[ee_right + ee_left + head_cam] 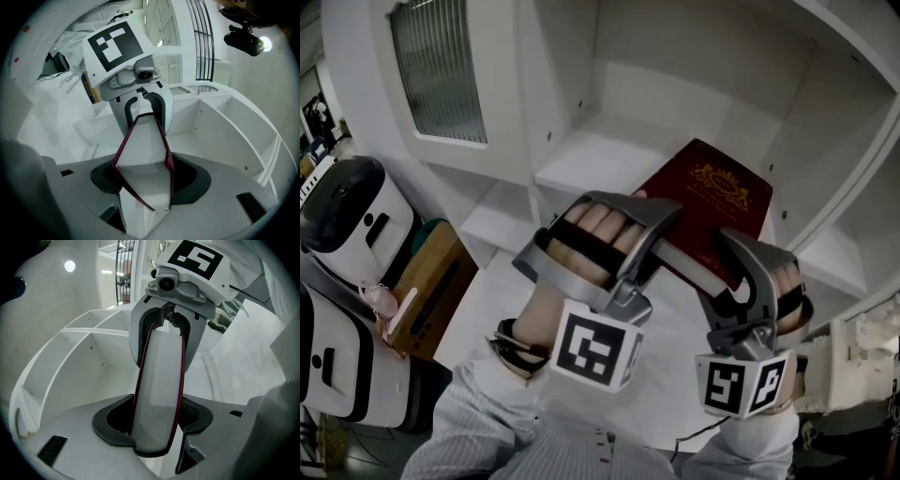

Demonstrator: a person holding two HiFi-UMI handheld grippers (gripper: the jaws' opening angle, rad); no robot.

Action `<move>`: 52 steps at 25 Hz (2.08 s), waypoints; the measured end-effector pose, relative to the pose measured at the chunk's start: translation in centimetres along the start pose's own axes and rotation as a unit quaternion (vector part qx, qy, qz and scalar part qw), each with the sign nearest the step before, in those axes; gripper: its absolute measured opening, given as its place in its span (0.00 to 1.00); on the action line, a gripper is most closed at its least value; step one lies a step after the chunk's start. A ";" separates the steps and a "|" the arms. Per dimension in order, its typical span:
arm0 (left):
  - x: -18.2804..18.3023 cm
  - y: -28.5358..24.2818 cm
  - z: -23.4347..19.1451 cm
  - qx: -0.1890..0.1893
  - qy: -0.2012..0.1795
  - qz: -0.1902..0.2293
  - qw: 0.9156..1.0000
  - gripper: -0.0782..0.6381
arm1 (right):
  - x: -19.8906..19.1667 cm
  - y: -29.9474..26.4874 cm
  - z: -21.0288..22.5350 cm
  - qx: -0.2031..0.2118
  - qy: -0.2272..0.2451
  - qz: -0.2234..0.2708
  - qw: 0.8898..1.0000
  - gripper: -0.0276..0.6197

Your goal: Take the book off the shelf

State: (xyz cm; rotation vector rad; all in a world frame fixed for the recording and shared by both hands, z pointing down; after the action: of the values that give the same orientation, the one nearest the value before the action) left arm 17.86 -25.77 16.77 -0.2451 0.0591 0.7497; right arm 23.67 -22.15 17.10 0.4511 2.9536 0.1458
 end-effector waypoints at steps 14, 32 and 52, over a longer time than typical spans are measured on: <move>-0.1 8.1 2.3 0.016 0.005 -0.068 0.998 0.46 | 6.6 3.7 -0.9 0.008 0.007 0.064 0.998 0.43; -3.7 18.9 4.6 0.011 -0.006 -0.109 0.994 0.45 | 17.4 5.9 -2.9 0.009 -0.013 0.097 0.995 0.42; -4.8 22.0 19.4 -0.167 0.085 -0.099 0.977 0.44 | 20.4 11.1 -16.4 0.188 -0.123 0.065 0.972 0.41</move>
State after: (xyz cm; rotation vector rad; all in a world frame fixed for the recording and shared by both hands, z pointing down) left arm -1.25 -8.77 31.90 -0.6266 0.0697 0.5362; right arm 5.00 -6.66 31.82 0.6581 2.7021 -0.4325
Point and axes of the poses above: the fingertips, and each gripper's own axes: y backward along the fingers, z to its right, x out of its top, the point moved 5 cm from there along y, backward along the fingers, and after that the axes turned 9 degrees about -x, right-handed, at the moved point
